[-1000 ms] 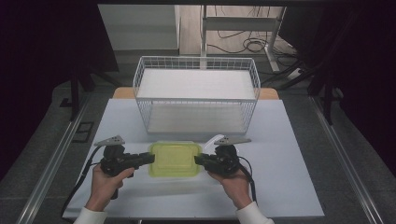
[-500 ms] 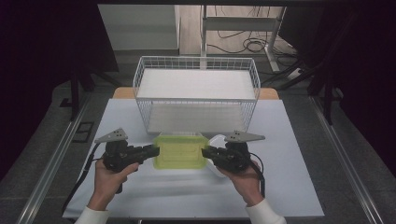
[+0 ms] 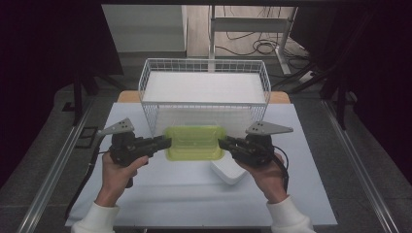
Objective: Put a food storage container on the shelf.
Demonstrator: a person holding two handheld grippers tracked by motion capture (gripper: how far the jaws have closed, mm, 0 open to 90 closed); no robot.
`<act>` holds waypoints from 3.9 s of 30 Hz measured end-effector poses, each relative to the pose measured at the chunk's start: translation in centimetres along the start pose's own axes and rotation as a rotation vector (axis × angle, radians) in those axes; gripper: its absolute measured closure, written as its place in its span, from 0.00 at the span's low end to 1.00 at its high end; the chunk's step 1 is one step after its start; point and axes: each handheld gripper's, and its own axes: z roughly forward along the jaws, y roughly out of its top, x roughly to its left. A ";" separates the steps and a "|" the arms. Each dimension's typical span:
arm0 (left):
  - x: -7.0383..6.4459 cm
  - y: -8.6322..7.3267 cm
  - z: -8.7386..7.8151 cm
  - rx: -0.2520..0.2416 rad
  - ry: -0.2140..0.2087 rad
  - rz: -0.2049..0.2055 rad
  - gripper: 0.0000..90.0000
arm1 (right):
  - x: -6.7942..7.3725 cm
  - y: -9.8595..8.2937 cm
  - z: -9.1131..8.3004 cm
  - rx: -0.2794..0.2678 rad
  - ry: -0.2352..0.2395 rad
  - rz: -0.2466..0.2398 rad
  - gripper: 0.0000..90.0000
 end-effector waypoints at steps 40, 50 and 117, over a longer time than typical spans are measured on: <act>5.7 11.9 5.3 0.005 0.021 0.007 0.89 | -8.5 9.7 1.8 -0.067 0.002 0.030 0.87; 10.0 13.3 7.9 0.074 -0.006 -0.129 0.89 | -12.2 11.2 4.7 -0.005 0.033 0.170 0.86; 8.3 11.3 3.7 0.105 0.131 -0.056 0.32 | -10.7 10.3 2.9 0.143 -0.184 0.109 0.37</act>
